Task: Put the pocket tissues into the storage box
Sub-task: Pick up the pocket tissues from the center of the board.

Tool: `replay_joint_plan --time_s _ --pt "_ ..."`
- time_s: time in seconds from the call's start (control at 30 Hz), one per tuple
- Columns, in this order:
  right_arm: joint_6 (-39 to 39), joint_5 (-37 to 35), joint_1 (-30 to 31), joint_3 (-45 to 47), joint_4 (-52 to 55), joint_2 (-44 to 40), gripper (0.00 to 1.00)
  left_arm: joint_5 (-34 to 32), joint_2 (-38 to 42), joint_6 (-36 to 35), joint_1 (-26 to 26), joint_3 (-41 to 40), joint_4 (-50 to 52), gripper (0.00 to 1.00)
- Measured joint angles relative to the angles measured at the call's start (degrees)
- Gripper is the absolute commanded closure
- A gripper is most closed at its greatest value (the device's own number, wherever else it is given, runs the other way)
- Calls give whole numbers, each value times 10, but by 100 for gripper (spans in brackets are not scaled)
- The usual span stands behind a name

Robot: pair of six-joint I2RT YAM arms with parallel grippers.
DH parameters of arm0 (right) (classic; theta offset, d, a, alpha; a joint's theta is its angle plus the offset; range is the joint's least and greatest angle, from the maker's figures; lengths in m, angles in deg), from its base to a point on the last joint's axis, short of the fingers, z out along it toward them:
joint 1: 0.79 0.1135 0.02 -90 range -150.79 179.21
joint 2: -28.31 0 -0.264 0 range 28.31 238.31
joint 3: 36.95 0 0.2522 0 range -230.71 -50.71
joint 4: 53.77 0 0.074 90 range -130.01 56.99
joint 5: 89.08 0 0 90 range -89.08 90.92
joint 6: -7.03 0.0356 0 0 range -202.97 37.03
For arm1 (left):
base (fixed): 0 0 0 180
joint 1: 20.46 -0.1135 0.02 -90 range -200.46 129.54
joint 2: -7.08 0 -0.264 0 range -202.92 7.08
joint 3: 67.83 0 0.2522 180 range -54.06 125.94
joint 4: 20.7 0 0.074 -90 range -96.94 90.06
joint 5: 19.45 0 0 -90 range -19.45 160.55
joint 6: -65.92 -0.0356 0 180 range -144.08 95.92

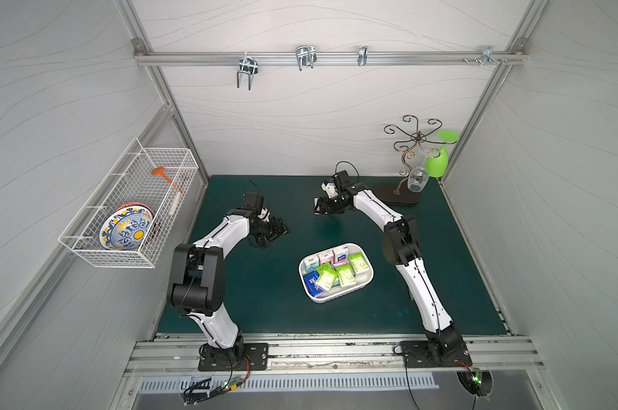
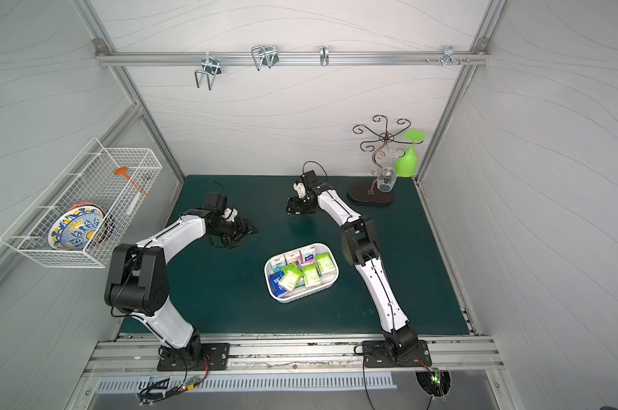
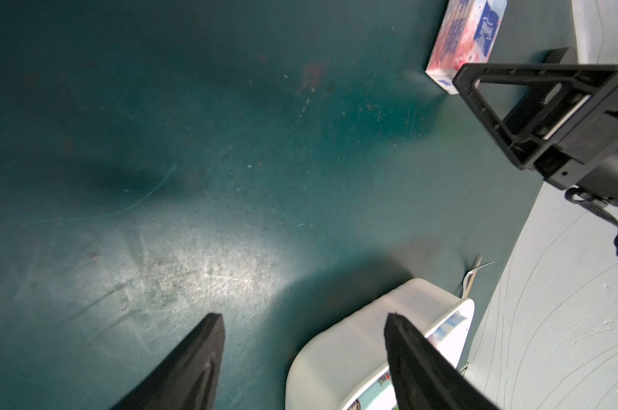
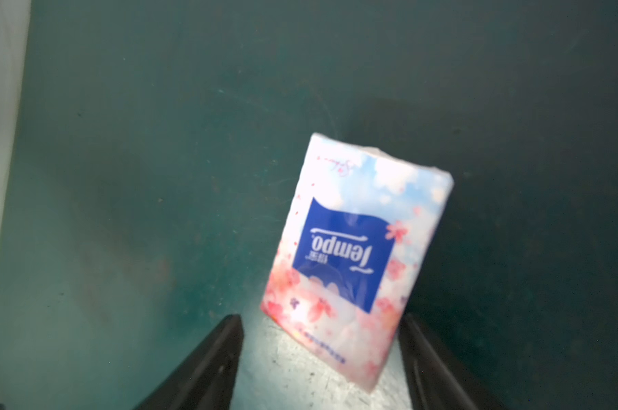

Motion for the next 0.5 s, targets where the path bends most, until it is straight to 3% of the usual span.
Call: replay_joint_plan --time_s 0.23,0.37,0.5 --pt "39 -2 -6 0 -16 6 61 3 0 -1 -1 0 4 24" --pt "52 5 -9 0 -26 8 79 4 0 -2 -2 0 9 24" --pt "58 16 -13 0 -30 8 83 4 0 -2 -4 0 11 24"
